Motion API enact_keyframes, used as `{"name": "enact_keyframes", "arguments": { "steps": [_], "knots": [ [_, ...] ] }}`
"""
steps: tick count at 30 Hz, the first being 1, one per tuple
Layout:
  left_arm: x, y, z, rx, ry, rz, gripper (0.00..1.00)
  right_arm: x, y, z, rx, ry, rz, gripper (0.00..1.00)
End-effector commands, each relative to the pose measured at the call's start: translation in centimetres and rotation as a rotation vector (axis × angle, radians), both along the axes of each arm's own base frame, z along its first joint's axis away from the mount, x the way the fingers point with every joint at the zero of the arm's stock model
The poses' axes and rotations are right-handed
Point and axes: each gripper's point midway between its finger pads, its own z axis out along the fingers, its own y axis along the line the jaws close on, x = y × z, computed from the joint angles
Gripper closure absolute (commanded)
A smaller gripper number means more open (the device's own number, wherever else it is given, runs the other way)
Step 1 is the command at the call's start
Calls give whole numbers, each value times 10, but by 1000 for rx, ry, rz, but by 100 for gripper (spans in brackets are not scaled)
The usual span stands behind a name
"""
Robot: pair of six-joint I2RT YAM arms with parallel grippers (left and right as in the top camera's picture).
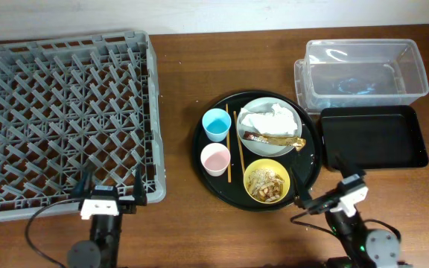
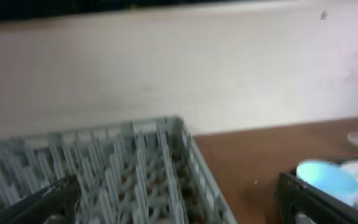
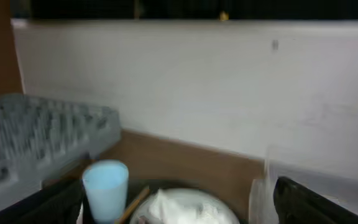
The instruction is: Sort waste into correct bins and load items into the dishwasher rack
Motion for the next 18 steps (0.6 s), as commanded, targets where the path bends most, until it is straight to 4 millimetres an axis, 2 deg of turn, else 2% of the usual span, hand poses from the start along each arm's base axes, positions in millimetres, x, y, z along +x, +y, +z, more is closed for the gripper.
{"name": "enact_keyframes", "arguments": {
  "steps": [1, 4, 8, 11, 13, 16, 18],
  "knots": [
    [-15, -4, 62, 24, -129, -17, 1, -21, 5, 54, -4, -96, 35, 1],
    [-17, -4, 89, 24, -123, -17, 1, -29, 5, 75, -4, -98, 36, 2],
    [2, -3, 111, 21, 25, -19, 1, -26, 5, 92, -10, 26, 36, 2],
    [29, -3, 137, 17, 168, -21, 1, -12, 11, 108, -63, 152, 66, 2],
    [46, -3, 146, 15, 274, -22, 1, 3, 12, 113, -80, 274, 69, 1],
    [73, -3, 149, 10, 449, -24, 1, 26, 14, 115, -85, 459, 76, 2],
    [97, -2, 141, 6, 607, -25, 1, 50, 16, 114, -88, 612, 86, 1]
  ]
}}
